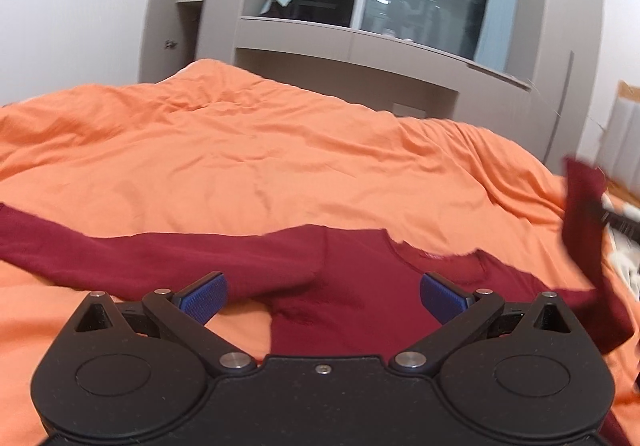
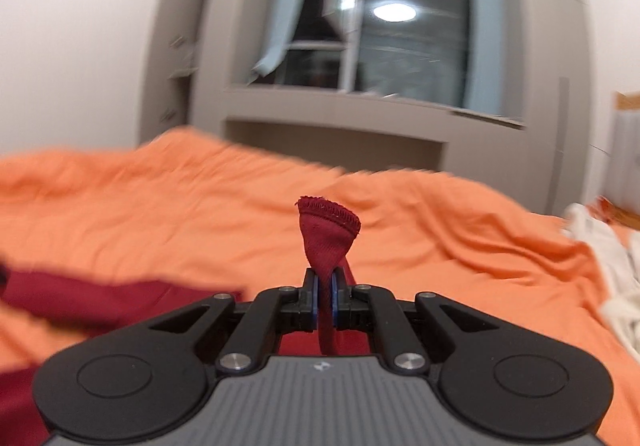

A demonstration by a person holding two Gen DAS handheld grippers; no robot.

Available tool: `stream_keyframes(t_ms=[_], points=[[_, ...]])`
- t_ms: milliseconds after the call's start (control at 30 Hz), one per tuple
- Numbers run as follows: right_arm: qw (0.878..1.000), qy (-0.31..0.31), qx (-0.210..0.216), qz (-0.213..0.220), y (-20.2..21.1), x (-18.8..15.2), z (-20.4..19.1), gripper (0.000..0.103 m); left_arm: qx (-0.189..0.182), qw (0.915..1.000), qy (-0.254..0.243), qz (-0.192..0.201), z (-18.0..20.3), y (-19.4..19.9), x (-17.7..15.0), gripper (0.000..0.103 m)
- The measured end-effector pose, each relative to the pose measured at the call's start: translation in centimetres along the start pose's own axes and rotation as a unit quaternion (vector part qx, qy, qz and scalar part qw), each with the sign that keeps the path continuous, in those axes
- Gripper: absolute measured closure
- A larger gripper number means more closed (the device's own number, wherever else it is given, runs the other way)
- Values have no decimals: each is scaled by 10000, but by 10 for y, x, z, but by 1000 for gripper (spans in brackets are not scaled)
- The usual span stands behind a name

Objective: Fold small clothes
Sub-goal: 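Lift the sleeve and lay it across the shirt body, open right gripper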

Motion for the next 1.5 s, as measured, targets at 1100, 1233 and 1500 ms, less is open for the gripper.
stream_keyframes(t_ms=[1100, 1233, 1500], points=[[9763, 1210, -989, -1496, 91, -100, 67, 13, -391, 9916, -594, -1078, 32, -71, -31, 1], [9721, 995, -1286, -1690, 84, -112, 97, 24, -260, 9889, -751, -1254, 38, -86, -41, 1], [9663, 1386, -1097, -1872, 53, -135, 94, 51, 92, 9782, -809, -1910, 35, -115, -61, 1]])
Point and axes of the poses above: each gripper's, at about its wrist camera, not at the fingertips, and y roughly against the way its jaws point, z to its right, x to its top, the point moved 3 cm from there along -y, roughly the way its jaws point, and after that the axes turned 1 degree about x, right-handed, at the moved point
